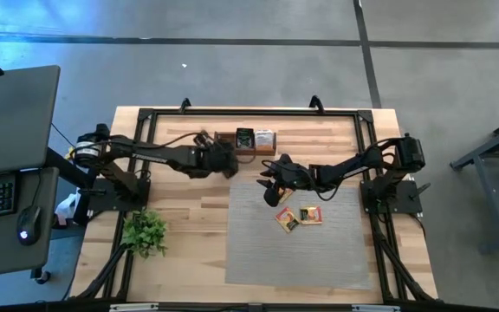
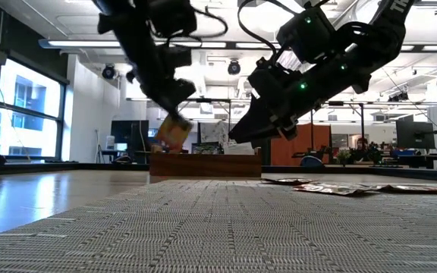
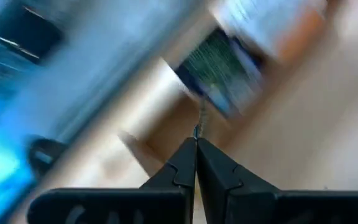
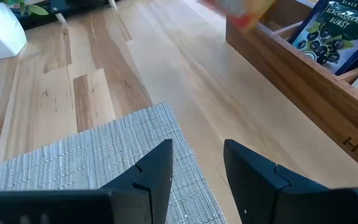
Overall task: Pick & Place Tea
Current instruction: Put the orange tea bag into the left section of the wooden organizer
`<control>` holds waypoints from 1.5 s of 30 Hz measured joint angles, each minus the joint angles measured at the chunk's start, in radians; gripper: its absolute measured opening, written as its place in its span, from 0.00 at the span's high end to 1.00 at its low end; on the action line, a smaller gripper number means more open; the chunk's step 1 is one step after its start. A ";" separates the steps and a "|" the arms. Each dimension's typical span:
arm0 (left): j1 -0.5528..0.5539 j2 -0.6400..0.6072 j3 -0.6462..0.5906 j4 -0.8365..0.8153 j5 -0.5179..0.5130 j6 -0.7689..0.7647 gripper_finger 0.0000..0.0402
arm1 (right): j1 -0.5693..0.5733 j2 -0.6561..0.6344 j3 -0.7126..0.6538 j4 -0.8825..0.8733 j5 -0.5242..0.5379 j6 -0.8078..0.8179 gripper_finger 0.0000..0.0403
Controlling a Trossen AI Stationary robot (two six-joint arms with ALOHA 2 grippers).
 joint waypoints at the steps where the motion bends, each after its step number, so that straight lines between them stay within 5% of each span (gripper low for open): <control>1: 0.006 0.000 0.014 0.011 -0.047 0.005 0.98 | 0.000 0.000 0.000 0.000 0.000 0.000 0.65; 5: 0.058 0.001 0.040 0.006 -0.086 0.012 0.98 | 0.000 0.000 0.000 -0.004 0.000 -0.003 0.65; 21: 0.217 0.054 0.039 0.131 0.215 0.082 0.98 | 0.000 0.000 0.000 -0.023 0.000 -0.005 0.65; 30: 0.215 0.090 0.046 0.152 0.116 0.110 0.98 | 0.000 0.000 0.000 -0.023 0.000 -0.001 0.65; 45: 0.215 0.128 0.042 0.136 0.092 0.136 0.97 | 0.000 0.000 0.000 -0.021 0.000 0.000 0.65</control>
